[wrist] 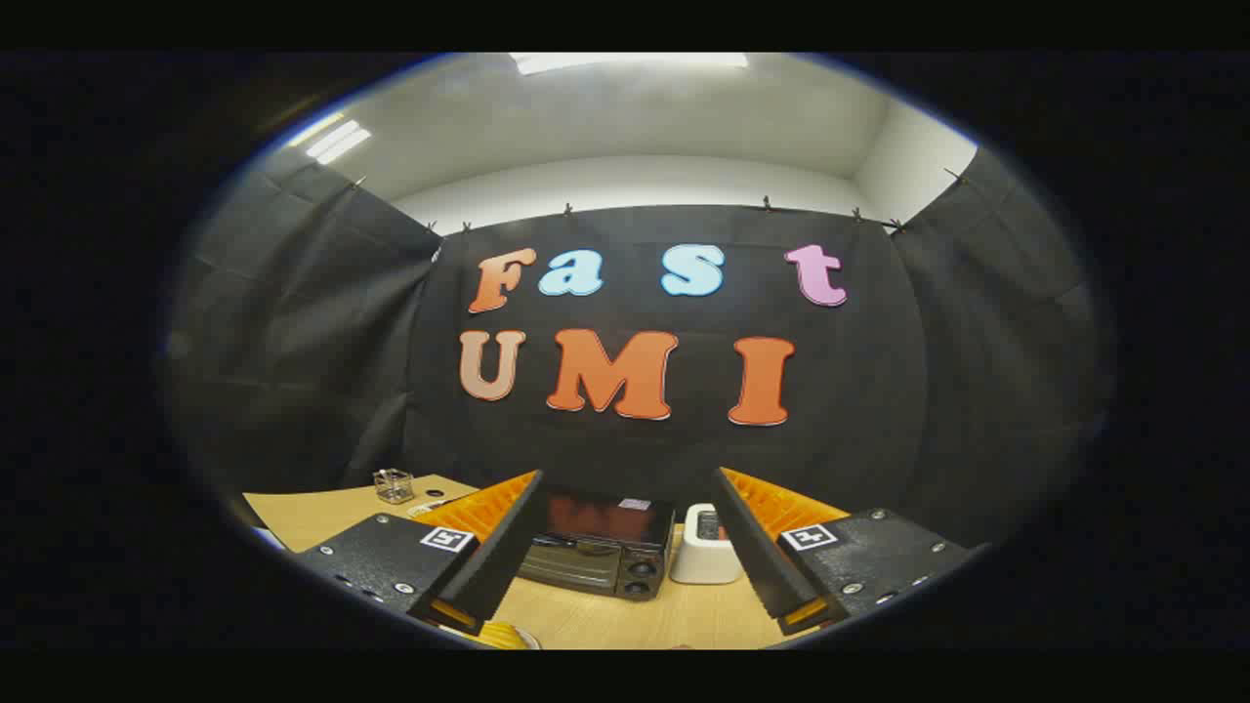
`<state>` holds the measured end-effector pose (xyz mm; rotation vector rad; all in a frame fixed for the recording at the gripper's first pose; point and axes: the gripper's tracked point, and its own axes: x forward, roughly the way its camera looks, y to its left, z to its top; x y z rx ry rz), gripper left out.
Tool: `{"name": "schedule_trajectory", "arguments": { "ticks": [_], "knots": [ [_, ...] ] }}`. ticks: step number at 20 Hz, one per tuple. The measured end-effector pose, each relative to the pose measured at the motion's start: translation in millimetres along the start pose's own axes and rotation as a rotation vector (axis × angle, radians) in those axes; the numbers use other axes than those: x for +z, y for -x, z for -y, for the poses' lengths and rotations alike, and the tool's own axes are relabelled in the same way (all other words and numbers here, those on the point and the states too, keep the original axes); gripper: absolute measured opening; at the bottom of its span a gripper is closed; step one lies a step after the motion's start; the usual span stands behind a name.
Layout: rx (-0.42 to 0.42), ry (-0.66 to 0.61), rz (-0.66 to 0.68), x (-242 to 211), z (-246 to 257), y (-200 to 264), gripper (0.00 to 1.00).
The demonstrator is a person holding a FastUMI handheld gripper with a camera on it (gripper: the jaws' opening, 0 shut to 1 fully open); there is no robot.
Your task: Open the toaster oven, put the food inside, and close the toaster oven door.
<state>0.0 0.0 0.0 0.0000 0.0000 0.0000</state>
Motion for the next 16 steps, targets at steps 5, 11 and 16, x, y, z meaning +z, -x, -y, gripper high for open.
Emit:
{"name": "schedule_trajectory", "arguments": {
  "ticks": [5, 11, 16],
  "knots": [
    [0.012, -0.005, 0.003, 3, -8, 2, 0.98],
    [0.010, 0.027, -0.004, -8, -37, -1, 0.98],
    [0.034, 0.032, -0.023, -14, -65, -5, 0.98]
  ]
}}
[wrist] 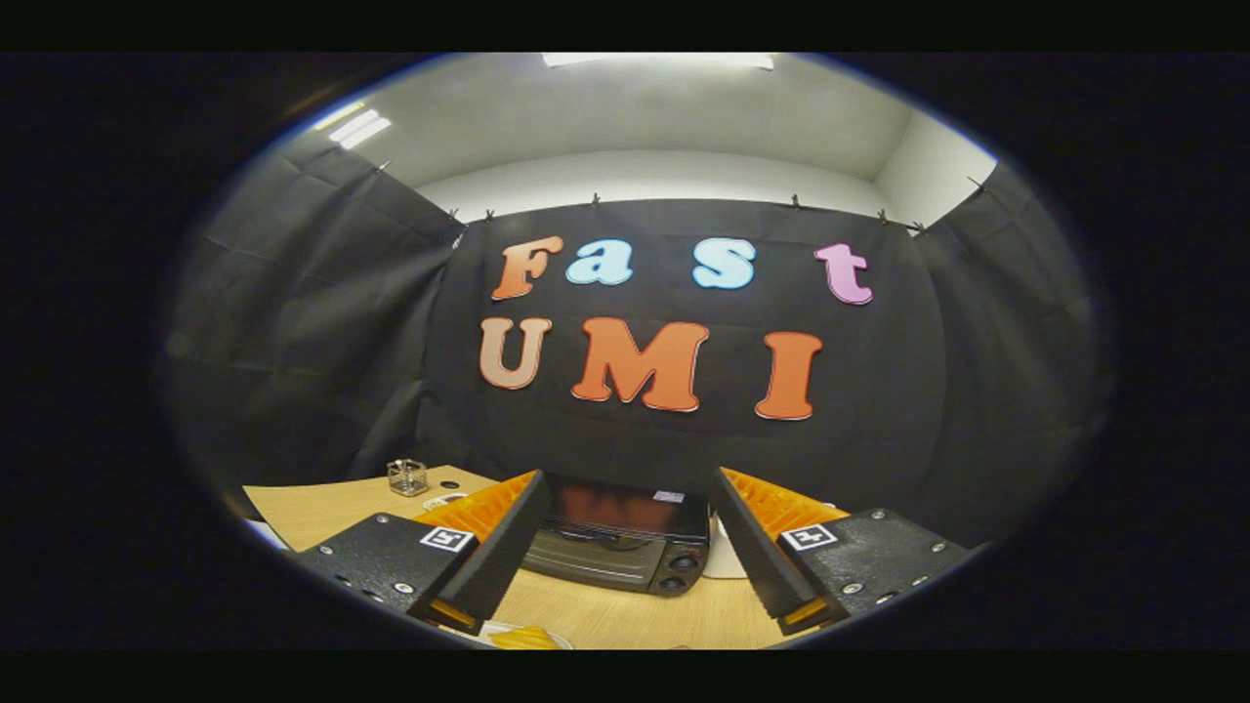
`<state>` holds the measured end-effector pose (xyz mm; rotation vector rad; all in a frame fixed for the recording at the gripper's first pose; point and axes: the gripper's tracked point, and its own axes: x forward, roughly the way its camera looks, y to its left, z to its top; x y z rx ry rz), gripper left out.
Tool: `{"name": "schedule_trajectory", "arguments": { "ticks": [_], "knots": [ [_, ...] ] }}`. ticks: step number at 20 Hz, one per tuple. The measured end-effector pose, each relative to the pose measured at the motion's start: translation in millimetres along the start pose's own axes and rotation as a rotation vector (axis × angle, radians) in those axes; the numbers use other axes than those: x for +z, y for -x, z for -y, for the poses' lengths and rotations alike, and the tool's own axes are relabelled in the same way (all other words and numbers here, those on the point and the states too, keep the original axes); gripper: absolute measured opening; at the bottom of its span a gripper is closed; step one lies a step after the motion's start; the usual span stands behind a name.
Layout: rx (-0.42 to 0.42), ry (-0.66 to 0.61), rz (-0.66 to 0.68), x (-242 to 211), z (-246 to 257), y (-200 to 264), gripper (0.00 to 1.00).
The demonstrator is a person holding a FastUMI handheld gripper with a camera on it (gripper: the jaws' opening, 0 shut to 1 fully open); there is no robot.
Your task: Open the toaster oven, put the food inside, and close the toaster oven door.
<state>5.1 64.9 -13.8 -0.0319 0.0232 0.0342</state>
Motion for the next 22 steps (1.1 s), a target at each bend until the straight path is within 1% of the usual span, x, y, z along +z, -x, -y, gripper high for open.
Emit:
{"name": "schedule_trajectory", "arguments": {
  "ticks": [4, 11, 13, 16, 20, 22],
  "knots": [
    [0.014, -0.004, -0.002, 4, -17, -3, 0.98],
    [-0.036, -0.043, -0.016, 1, -11, -16, 0.98],
    [-0.045, -0.068, -0.045, -13, -14, -27, 0.98],
    [-0.026, -0.113, -0.082, -37, -30, -53, 0.98],
    [-0.029, -0.132, -0.181, -91, -46, -98, 0.99],
    [-0.044, -0.127, -0.213, -111, -50, -123, 0.99]
  ]
}}
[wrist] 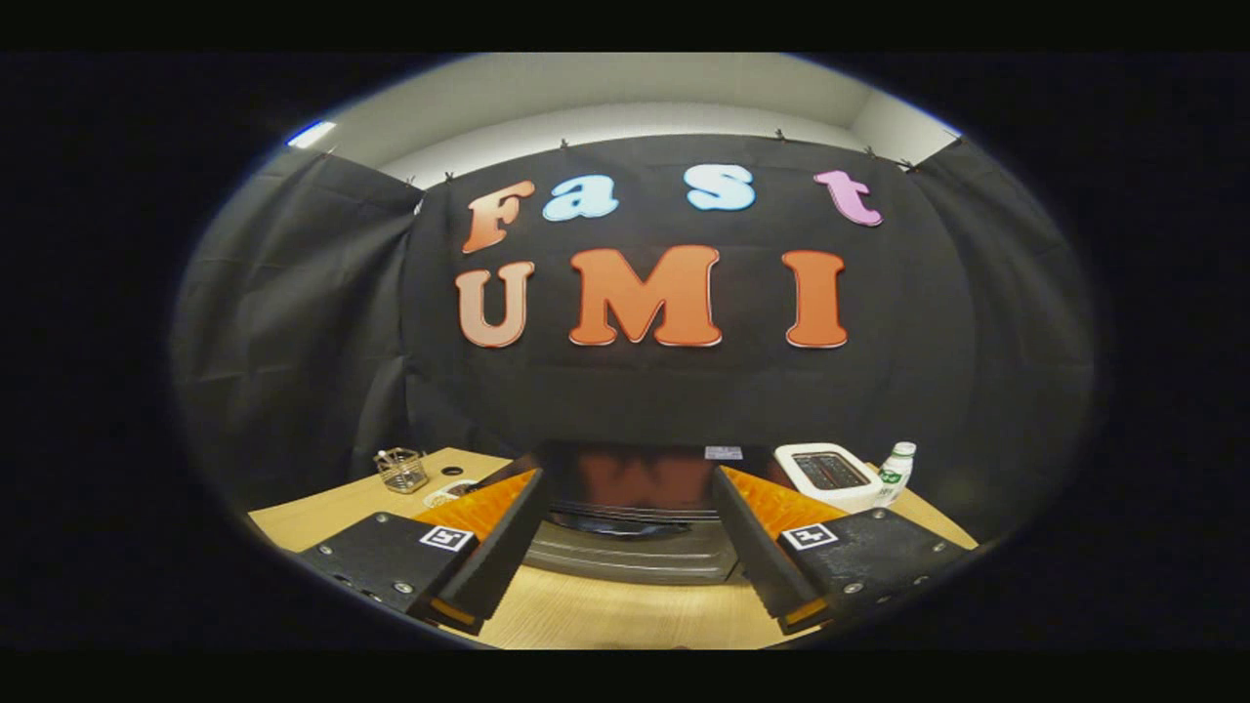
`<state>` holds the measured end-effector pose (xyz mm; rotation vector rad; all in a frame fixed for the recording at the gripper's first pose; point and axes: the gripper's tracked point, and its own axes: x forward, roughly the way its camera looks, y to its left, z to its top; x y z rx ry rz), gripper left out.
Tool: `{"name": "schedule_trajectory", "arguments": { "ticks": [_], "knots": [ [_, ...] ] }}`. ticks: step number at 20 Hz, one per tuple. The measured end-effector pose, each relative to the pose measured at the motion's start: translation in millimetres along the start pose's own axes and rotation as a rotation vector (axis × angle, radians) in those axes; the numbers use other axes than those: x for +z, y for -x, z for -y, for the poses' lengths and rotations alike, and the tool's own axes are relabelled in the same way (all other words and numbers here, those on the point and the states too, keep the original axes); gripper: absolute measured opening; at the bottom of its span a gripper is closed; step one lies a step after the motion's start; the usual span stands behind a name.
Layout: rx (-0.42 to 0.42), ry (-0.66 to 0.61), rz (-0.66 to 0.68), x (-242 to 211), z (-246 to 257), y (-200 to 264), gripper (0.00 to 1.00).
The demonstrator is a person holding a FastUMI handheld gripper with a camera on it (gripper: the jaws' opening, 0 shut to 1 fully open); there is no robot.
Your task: Open the toaster oven, put the food inside, and close the toaster oven door.
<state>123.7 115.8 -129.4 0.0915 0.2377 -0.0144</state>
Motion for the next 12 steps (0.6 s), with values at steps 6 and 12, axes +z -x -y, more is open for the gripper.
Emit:
{"name": "schedule_trajectory", "arguments": {
  "ticks": [6, 12],
  "knots": [
    [-0.033, -0.004, -0.120, -48, -9, -54, 0.99],
    [-0.062, 0.002, -0.125, -70, -14, -75, 0.99]
  ]
}}
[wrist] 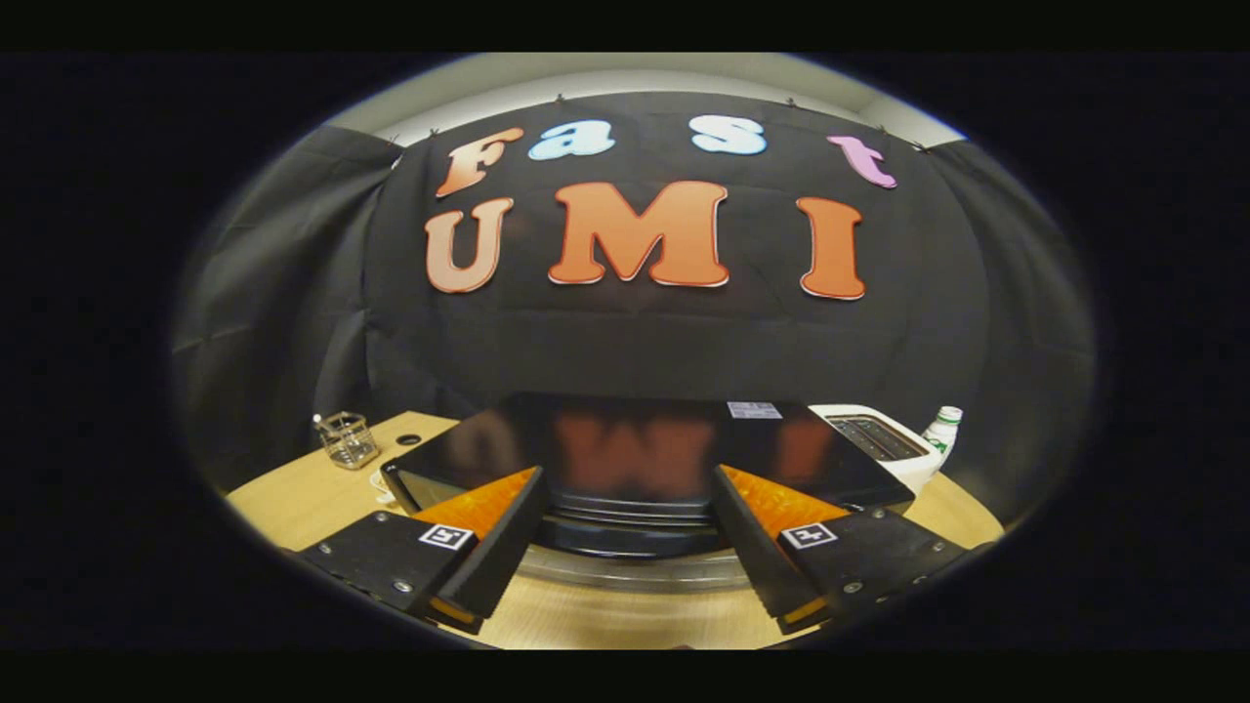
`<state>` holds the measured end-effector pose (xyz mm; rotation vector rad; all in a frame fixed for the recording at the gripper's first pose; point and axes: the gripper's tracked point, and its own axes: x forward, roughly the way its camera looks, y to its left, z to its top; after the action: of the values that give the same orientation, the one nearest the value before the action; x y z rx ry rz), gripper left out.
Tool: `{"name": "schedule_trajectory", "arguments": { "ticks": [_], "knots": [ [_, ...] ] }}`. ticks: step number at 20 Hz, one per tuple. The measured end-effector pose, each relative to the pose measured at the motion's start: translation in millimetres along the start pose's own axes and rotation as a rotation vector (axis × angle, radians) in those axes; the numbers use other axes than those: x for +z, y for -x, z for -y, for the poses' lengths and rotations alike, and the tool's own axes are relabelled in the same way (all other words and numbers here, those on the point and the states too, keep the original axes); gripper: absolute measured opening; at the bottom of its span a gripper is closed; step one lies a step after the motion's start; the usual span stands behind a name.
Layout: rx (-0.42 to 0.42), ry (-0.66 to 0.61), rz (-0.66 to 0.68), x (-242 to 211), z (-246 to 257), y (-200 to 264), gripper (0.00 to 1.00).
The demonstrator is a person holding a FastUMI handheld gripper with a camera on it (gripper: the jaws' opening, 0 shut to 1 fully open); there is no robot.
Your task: Open the toaster oven, put the food inside, and close the toaster oven door.
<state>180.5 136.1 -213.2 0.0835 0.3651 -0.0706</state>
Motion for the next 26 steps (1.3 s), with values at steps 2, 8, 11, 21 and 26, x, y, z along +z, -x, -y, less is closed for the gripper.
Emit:
{"name": "schedule_trajectory", "arguments": {
  "ticks": [2, 8, 11, 21, 26],
  "knots": [
    [0.001, -0.003, 0.025, -2, -3, 8, 0.95],
    [0.083, -0.014, -0.006, -17, -12, 46, 0.80],
    [0.132, 0.014, -0.063, -37, -16, 73, 0.80],
    [0.262, -0.124, -0.376, -142, -15, 101, 0.79],
    [0.217, -0.098, -0.446, -177, 0, 89, 0.74]
  ]
}}
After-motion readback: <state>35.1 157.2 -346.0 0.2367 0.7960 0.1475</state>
